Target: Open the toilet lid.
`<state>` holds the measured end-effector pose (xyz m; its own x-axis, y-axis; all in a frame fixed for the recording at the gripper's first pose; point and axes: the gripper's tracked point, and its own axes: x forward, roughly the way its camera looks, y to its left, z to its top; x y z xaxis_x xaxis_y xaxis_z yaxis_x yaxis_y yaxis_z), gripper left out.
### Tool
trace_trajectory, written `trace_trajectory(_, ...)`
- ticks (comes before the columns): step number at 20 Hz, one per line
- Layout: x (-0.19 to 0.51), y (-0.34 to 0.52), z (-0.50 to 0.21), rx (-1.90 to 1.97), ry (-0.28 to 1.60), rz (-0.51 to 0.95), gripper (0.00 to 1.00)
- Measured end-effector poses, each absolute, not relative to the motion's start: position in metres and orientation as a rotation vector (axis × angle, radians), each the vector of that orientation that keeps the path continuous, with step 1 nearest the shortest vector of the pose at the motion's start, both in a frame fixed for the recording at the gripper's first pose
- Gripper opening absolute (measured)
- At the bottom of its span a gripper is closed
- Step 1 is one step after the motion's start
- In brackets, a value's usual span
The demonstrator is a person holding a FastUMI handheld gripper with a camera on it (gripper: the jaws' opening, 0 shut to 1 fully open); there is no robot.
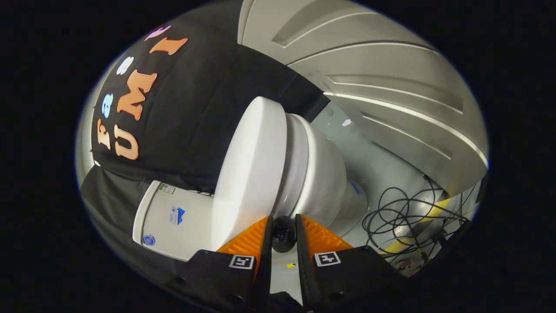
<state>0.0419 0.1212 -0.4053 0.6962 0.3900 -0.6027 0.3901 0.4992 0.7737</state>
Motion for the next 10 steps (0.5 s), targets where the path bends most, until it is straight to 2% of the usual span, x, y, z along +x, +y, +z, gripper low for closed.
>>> trace_trajectory(1,0.043,0.123,-0.404,1.102,0.843,0.001,0.37)
trace_trajectory(2,0.044,0.12,-0.405,1.103,0.841,0.003,0.32)
trace_trajectory(7,0.049,0.121,-0.404,1.137,0.819,0.012,0.27)
trace_trajectory(10,0.049,0.121,-0.394,1.16,0.786,0.041,0.09)
